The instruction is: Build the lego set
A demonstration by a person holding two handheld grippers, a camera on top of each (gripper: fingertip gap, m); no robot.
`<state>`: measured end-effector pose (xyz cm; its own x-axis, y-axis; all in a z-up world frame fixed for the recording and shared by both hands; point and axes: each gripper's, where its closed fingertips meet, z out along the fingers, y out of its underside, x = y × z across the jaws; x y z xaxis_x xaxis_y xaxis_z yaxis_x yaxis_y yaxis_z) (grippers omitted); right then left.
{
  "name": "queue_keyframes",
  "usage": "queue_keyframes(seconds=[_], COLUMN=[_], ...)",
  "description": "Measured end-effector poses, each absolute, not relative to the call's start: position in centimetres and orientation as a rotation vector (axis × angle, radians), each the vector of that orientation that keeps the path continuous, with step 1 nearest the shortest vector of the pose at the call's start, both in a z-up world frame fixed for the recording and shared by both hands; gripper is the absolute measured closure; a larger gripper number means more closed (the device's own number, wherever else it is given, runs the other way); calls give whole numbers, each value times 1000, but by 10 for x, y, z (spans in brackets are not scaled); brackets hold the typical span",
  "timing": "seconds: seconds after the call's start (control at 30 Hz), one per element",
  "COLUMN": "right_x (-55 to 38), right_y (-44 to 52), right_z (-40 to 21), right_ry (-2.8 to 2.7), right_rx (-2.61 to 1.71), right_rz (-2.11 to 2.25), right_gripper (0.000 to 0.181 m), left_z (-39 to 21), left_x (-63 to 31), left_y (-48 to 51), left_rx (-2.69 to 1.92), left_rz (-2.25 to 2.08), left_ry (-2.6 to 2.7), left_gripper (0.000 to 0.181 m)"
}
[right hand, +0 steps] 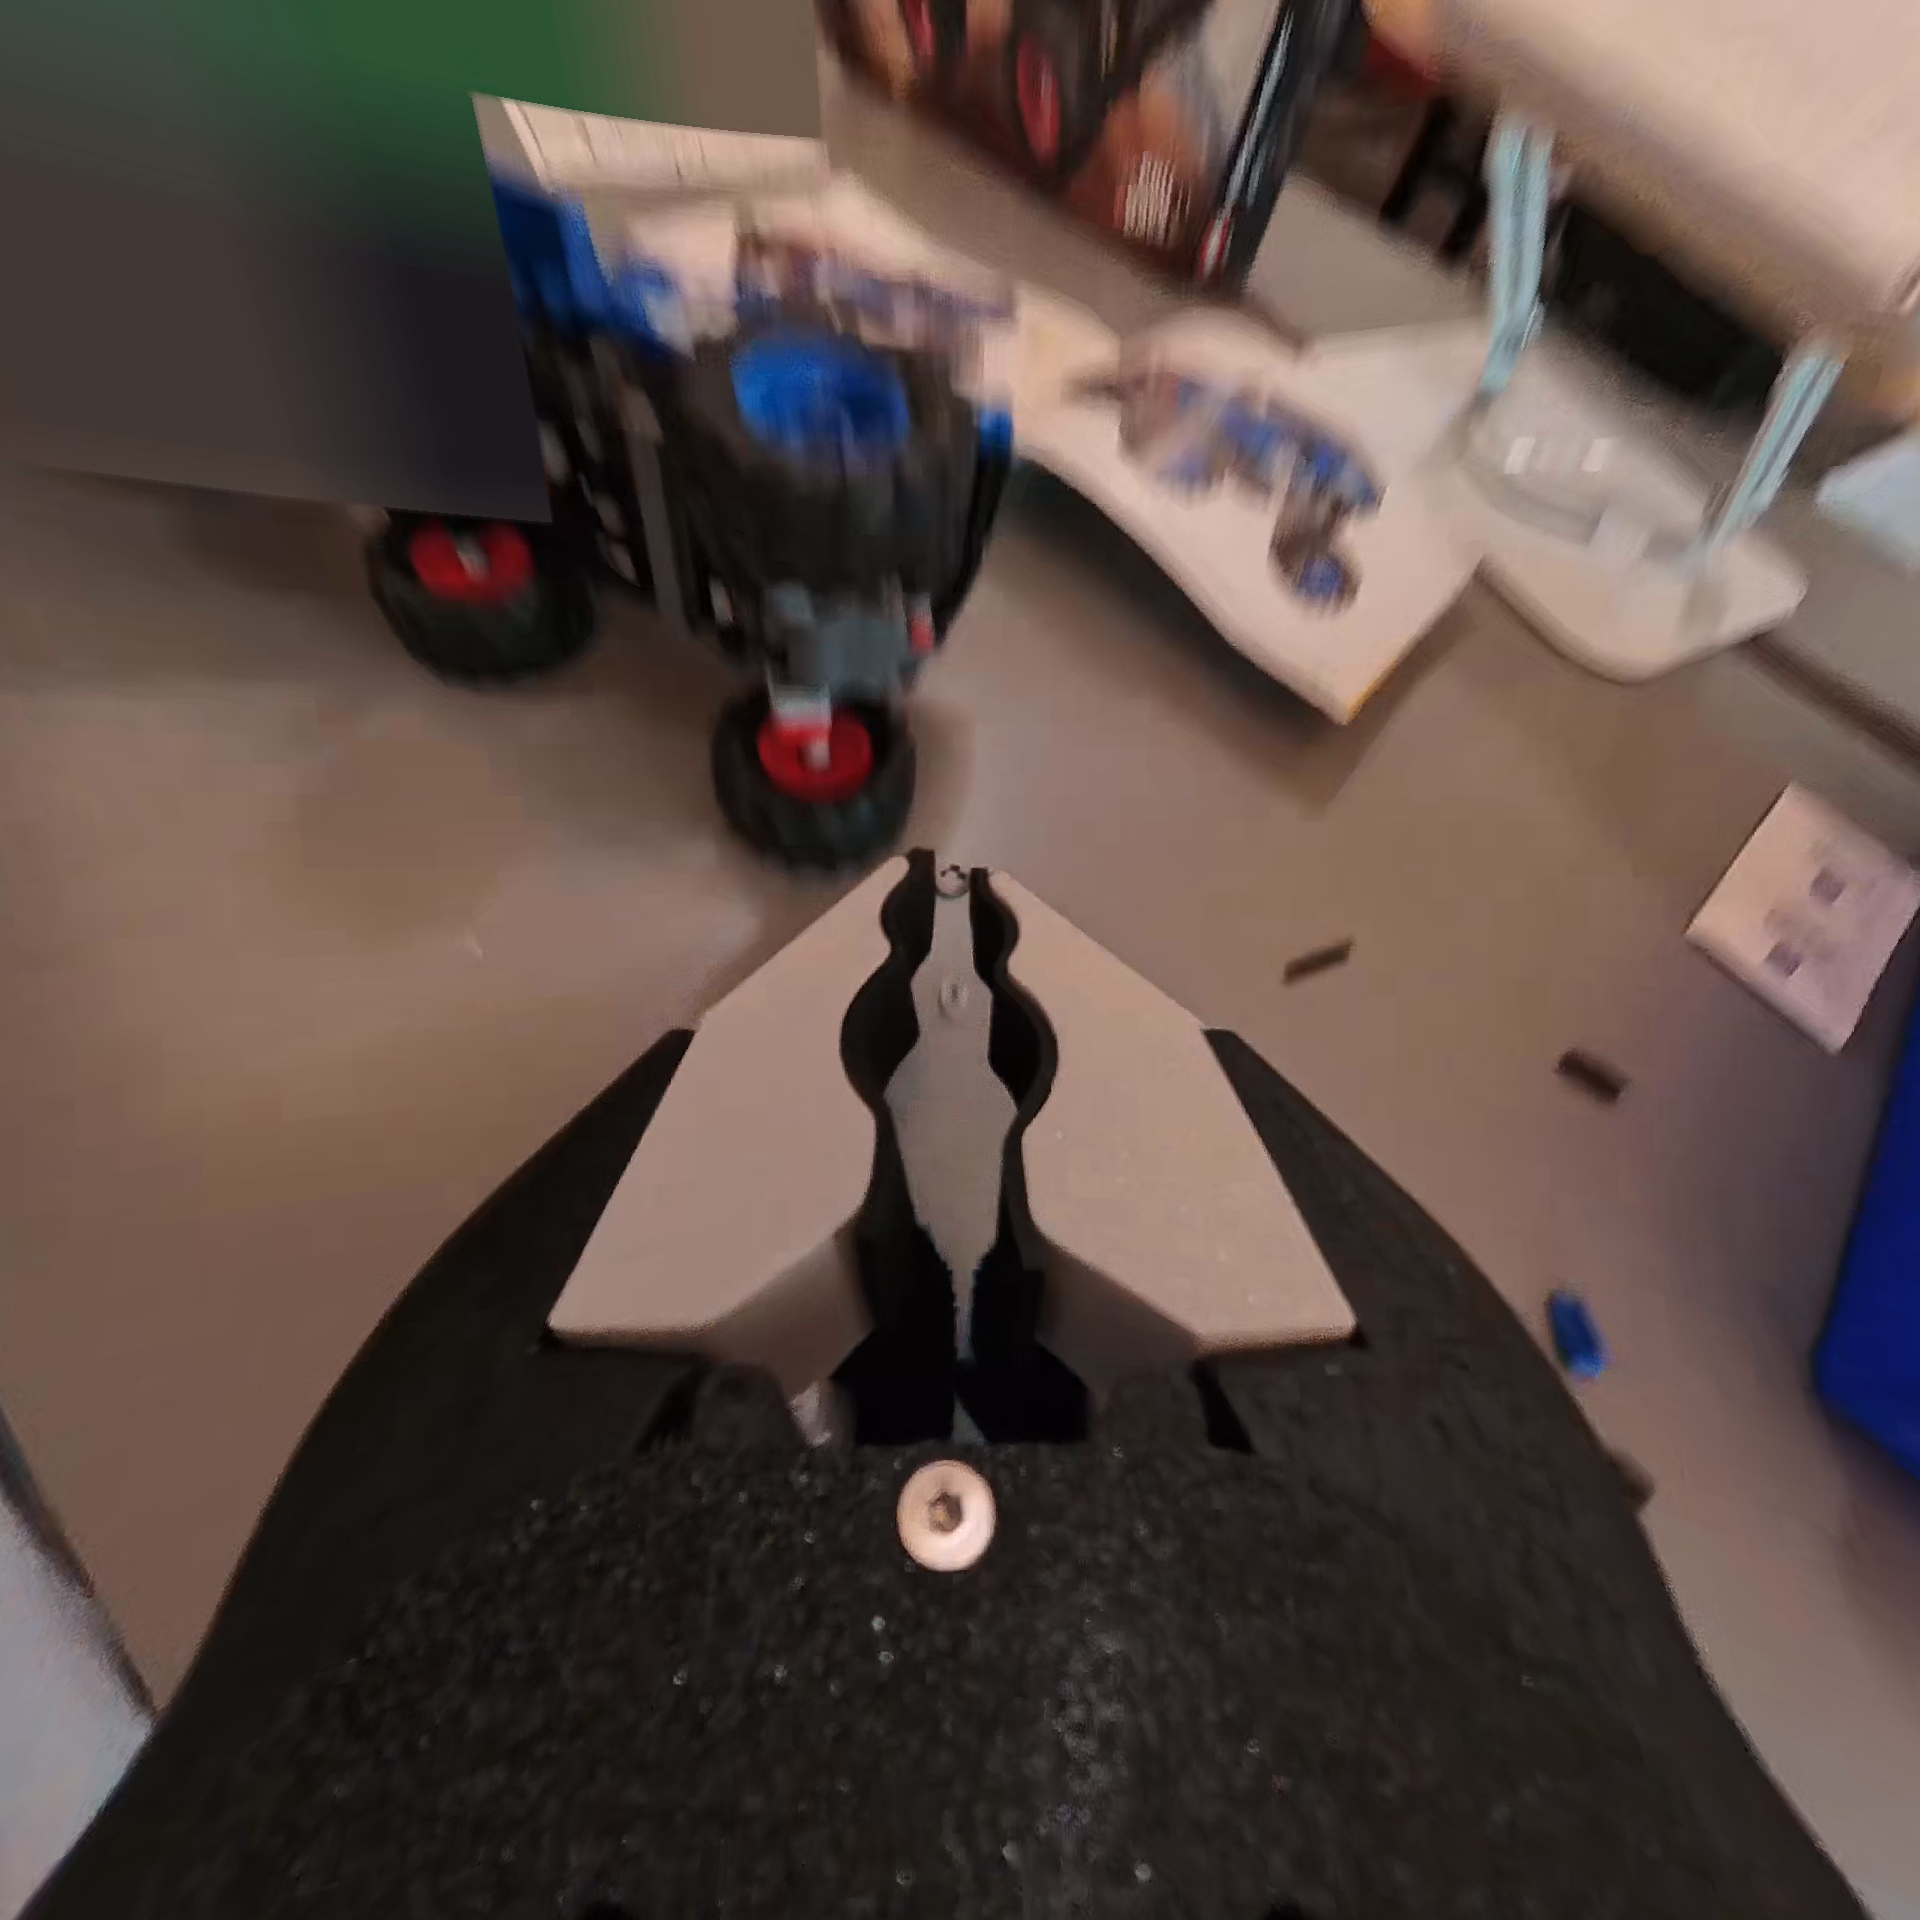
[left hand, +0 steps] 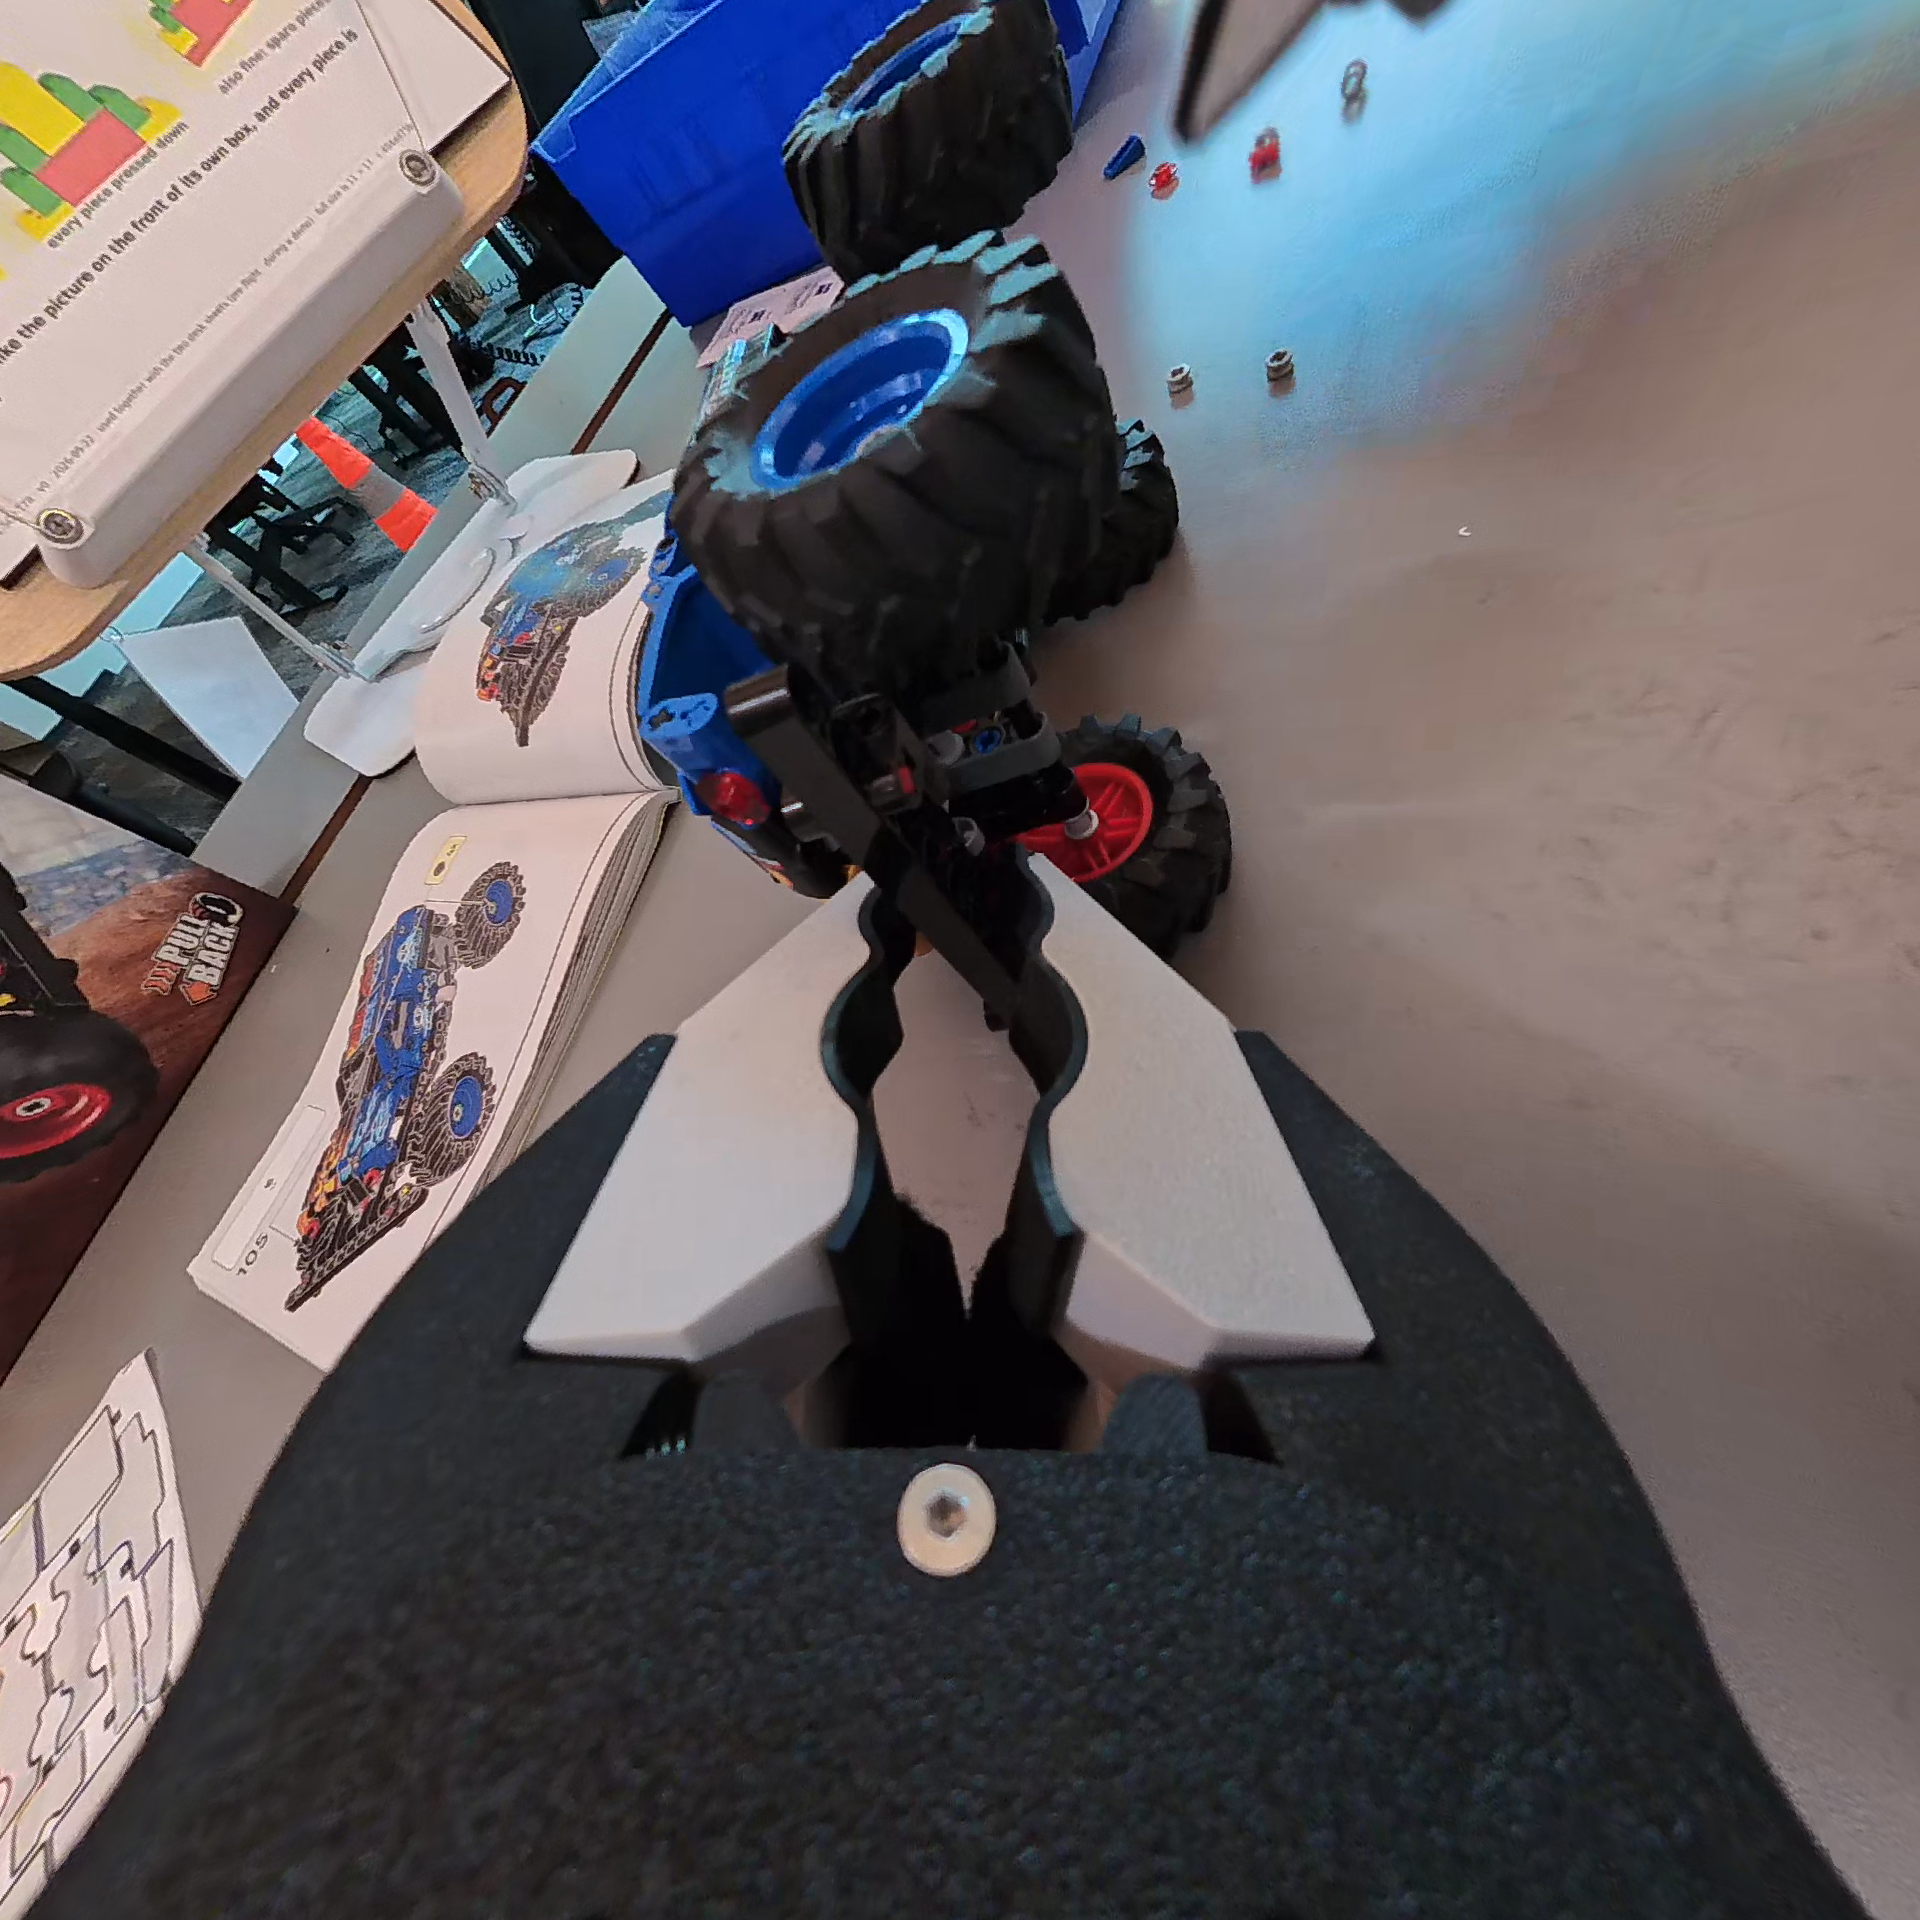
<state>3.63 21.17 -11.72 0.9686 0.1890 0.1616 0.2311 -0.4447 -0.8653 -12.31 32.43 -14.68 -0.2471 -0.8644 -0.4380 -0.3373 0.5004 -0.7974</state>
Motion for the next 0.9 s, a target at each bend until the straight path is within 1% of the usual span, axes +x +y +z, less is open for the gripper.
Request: queue_keyframes(seconds=[0.1, 0.17, 0.3, 0.43, 0.67, 0.9], right_x=[10, -6, -4, -9, -9, -9], right_y=[230, 241, 264, 268, 267, 269], right_z=[-56, -46, -62, -72, -80, -83], right_ry=[-405, -515, -693, -850, -1146, -1294], right_rx=[-1872, -1890, -2002, -2076, -2119, -2147], right_rz=[21, 90, 69, 150, 247, 354], right_gripper=[175, 175, 175, 175, 175, 175], left_z=[-146, -146, -146, -146, -146, -147], left_x=[-123, -123, -124, -123, -123, -123], left_y=[324, 323, 323, 324, 323, 324], left_rx=[-997, -995, -995, -1001, -999, -1009], left_rz=[-706, -706, -708, -712, -716, -721], left_ry=[1811, 1811, 1812, 1813, 1815, 1817], left_gripper=[167, 167, 167, 167, 167, 167])
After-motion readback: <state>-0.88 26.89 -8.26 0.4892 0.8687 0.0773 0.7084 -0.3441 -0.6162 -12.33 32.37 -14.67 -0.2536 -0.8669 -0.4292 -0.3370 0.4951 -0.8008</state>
